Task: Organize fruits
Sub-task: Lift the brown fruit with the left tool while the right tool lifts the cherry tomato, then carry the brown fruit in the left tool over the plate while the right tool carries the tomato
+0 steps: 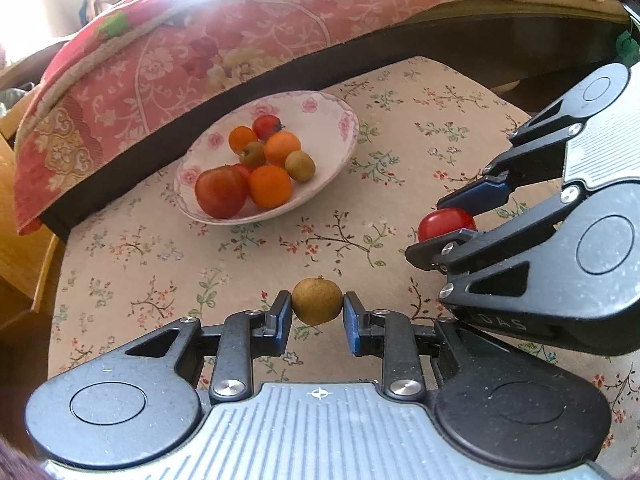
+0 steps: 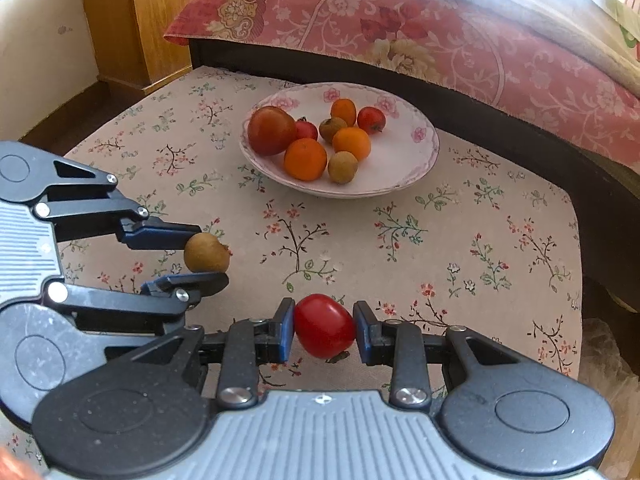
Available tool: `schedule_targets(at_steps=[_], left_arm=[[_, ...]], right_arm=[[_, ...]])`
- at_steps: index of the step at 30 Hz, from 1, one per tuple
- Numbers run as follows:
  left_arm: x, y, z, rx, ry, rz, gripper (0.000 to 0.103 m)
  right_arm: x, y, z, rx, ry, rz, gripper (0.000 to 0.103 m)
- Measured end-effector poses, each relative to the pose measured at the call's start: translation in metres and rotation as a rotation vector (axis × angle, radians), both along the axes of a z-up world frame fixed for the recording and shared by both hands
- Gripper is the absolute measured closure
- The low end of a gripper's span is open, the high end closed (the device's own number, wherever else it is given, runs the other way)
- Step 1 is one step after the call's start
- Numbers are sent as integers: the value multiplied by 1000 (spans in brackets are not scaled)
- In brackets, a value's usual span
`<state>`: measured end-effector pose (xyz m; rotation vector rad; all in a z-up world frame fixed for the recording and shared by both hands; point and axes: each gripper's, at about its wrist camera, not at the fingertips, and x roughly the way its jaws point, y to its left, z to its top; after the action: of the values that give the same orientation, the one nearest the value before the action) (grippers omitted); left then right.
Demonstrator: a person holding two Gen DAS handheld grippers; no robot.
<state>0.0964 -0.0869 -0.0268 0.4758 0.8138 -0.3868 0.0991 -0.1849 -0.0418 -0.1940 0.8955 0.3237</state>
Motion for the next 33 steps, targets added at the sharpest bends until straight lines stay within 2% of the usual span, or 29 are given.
schedule_targets(at_steps=[33], left_arm=[[20,1,24,-7,-83,46,68]], right_arm=[[15,2,26,28,-69,-49,68]])
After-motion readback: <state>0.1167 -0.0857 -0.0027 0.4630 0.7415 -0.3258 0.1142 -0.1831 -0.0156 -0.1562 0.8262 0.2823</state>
